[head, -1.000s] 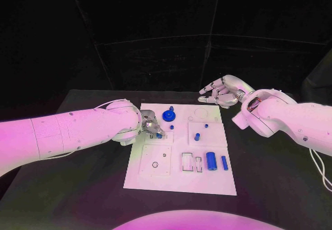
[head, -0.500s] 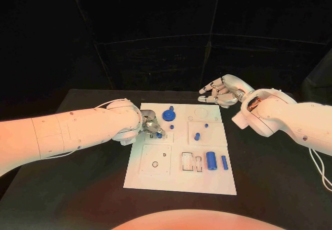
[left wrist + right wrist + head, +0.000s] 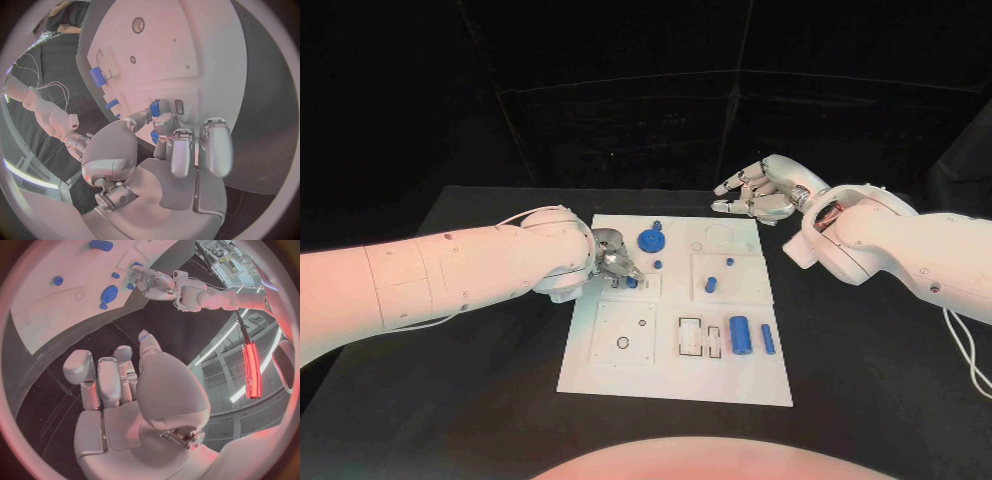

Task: Assemble the parts on the task board

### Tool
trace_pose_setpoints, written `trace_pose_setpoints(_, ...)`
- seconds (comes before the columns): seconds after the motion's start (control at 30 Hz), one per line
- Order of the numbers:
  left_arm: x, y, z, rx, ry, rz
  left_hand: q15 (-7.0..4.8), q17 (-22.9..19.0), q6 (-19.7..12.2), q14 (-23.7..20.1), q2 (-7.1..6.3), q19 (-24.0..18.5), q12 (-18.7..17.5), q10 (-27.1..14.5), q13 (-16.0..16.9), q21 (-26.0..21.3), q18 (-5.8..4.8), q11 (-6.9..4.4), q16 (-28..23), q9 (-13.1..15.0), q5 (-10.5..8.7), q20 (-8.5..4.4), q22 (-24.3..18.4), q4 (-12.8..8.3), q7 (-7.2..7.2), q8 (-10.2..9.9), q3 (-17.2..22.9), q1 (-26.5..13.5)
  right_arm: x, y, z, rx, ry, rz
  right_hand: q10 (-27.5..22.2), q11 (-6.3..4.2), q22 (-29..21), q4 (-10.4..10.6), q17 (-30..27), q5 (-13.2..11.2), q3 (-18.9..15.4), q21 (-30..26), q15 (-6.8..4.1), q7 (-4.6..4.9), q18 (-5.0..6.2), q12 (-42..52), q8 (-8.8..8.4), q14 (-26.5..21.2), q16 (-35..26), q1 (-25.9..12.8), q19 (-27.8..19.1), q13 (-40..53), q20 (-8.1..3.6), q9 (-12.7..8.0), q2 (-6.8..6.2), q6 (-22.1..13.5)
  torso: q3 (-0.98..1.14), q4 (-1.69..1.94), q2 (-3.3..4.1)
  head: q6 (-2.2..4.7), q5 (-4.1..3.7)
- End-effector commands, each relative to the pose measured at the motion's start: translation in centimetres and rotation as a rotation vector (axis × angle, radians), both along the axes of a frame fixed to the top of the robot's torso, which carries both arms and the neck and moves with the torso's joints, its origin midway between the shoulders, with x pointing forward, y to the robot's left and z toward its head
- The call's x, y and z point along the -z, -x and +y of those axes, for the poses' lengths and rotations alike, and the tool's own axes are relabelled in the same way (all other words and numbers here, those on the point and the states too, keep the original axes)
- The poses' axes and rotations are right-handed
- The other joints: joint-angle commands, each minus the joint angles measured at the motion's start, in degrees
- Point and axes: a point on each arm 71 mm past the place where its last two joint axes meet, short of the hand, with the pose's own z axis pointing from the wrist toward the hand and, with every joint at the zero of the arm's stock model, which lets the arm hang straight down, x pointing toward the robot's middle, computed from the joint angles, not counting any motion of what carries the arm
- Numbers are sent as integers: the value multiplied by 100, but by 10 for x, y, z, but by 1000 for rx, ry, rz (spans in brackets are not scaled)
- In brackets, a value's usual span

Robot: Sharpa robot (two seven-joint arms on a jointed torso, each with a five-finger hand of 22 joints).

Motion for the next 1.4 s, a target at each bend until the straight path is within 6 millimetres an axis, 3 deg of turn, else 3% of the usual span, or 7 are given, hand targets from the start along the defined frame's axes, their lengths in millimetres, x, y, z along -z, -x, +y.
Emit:
trace_pose_setpoints(0.03,-1,1,-1,9,4,6,-38,1510,48,584,-37,56,26,44,6,30,-90,-15,19,-15,-43,-47,133,5,-16,44,-58,5,-1,0,1,-7,-1,-6,-6,7,-2,18,1,27,-56,-32,-45,5,48,-4,33,125,-24,8,3,-13,-10,-7,37,-38,2,0,1,-1,3)
trace_pose_setpoints(0.73,-7,2,3,5,11,-1,-45,1510,77,584,-85,60,33,67,3,25,-90,-22,19,-92,-51,-54,146,169,-26,70,-483,-137,-1,-1,1,-7,-1,-7,-9,10,-9,48,-2,15,-89,-39,-44,6,49,-5,37,125,-31,-20,2,-20,-9,-7,37,-41,2,0,-4,8,-12)
trace_pose_setpoints(0.9,-24,-5,5,0,27,-22,-33,1510,22,584,-151,-1,-89,-31,-141,-85,-61,-22,19,-149,-46,-53,17,404,-3,64,-1028,-291,-1,-1,0,-4,0,-8,-13,10,-20,58,-9,11,-100,-46,-43,7,51,-9,38,124,-39,-29,-4,-27,-9,-8,37,-42,0,-4,-1,11,-27)
trace_pose_setpoints(1.0,-40,-11,8,-7,41,-48,-30,1510,-49,584,-285,-48,-263,-159,-358,-173,-37,9,19,-174,-399,-49,-87,514,11,56,-1404,-310,-1,-1,-1,-1,0,-8,-18,11,-29,62,-16,9,-104,-52,-43,7,53,-17,38,123,-45,-32,-9,-36,-9,-8,37,-44,-3,-21,8,16,-26)
trace_pose_setpoints(1.1,-57,-19,12,-11,45,-66,-11,1510,-191,584,-338,-98,-503,-342,-651,-262,-15,41,19,-212,-417,-40,-191,595,52,2,-1675,-231,-1,-2,-1,2,1,-8,-21,11,-34,64,-18,9,-106,-54,-43,7,54,-20,38,122,-47,-34,-12,-40,-9,-8,36,-44,2,-30,12,29,-21)
trace_pose_setpoints(1.27,-77,-37,20,-10,31,-24,114,1510,-600,584,-244,-200,-776,-595,-998,-443,22,187,19,-436,-415,46,-392,700,235,-339,-2037,127,-1,-2,-1,3,2,-8,-33,11,-34,67,-21,7,-111,-55,-42,8,54,-37,37,121,-50,-36,-12,-59,-8,-8,36,-46,-3,-12,10,37,-14)
trace_pose_setpoints(1.4,-83,-54,27,-14,-12,-1,149,1510,-596,584,-158,-214,-796,-635,-1053,-475,31,230,19,-528,-413,94,-417,701,273,-427,-2174,362,-1,-3,0,0,2,-7,-33,11,-34,67,-21,7,-111,-55,-42,8,54,-37,37,121,-50,-36,-12,-59,-8,-8,36,-46,-1,-23,16,49,22)
